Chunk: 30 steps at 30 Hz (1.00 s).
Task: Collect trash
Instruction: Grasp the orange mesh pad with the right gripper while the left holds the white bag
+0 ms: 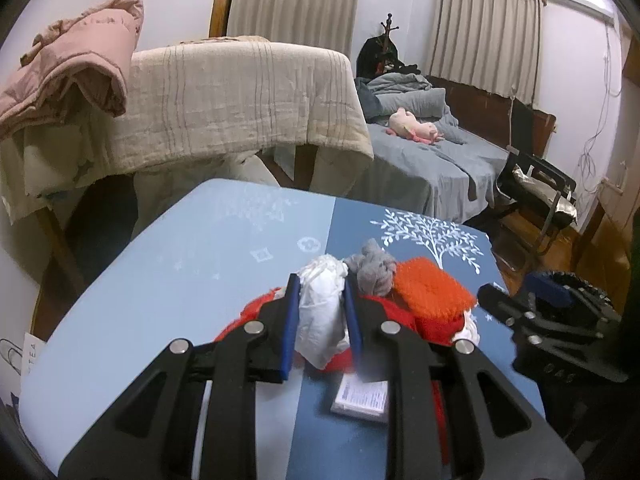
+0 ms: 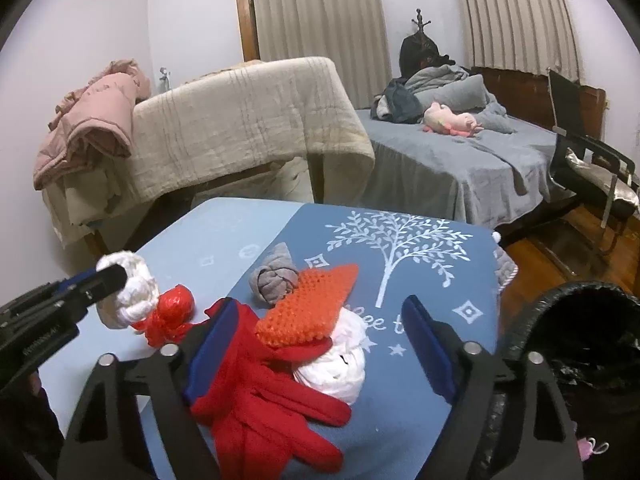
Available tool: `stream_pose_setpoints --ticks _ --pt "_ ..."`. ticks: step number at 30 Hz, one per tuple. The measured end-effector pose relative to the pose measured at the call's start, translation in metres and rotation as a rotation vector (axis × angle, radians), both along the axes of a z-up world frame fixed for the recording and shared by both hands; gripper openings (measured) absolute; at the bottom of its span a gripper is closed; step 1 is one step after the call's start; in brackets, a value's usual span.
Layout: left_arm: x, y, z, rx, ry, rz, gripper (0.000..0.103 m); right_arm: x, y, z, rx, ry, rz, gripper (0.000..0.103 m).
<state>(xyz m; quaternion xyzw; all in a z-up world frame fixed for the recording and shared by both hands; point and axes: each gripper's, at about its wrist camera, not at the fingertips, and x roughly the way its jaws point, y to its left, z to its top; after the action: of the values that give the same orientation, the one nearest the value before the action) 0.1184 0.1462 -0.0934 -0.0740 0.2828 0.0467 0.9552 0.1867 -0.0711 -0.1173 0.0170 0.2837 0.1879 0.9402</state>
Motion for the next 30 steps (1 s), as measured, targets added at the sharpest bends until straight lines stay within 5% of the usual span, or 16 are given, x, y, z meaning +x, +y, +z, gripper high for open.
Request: stream_pose_setpoints --ticks 11,19,30 --pt "0.017 0.002 0.000 0.005 -0.002 -0.003 0.021 0.029 0.014 -0.020 -0.025 0.094 0.014 0.055" --pt "0.023 0.005 -0.004 0.000 0.011 -0.008 0.021 0.036 0.018 -0.031 0.004 0.172 0.085 0.015" --pt "0.019 0.001 0.001 0.001 -0.005 -0.012 0.021 0.020 0.010 0.001 0.046 0.096 0.117 0.011"
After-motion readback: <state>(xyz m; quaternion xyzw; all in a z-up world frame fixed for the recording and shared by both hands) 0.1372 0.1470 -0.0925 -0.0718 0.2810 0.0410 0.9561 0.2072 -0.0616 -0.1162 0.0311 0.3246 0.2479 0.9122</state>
